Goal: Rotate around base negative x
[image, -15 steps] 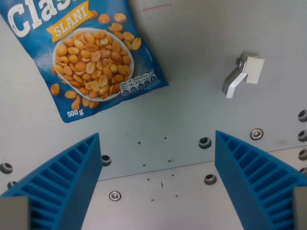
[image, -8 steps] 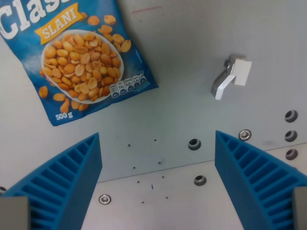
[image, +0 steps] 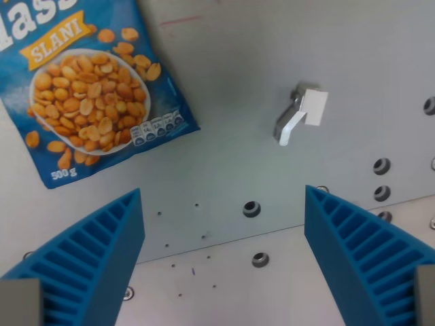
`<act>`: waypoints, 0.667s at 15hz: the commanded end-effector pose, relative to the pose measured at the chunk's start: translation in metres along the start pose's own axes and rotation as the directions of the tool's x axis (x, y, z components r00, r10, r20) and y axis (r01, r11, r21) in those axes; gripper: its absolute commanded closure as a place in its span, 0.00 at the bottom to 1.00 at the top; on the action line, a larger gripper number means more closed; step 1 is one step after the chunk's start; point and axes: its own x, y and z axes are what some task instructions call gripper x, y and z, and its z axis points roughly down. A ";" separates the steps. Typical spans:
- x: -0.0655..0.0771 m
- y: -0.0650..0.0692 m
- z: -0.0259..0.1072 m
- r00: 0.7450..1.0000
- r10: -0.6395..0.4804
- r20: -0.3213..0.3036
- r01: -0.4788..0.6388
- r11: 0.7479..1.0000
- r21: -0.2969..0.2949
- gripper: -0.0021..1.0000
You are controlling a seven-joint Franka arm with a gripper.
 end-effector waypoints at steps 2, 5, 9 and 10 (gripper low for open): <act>-0.001 -0.002 -0.003 0.999 0.019 -0.033 -0.027 0.971 -0.238 0.00; -0.001 -0.002 -0.003 0.999 0.018 -0.038 -0.028 0.961 -0.276 0.00; -0.001 -0.002 -0.003 0.999 0.016 -0.045 -0.030 0.945 -0.326 0.00; -0.001 -0.002 -0.003 0.999 0.016 -0.047 -0.030 0.940 -0.339 0.00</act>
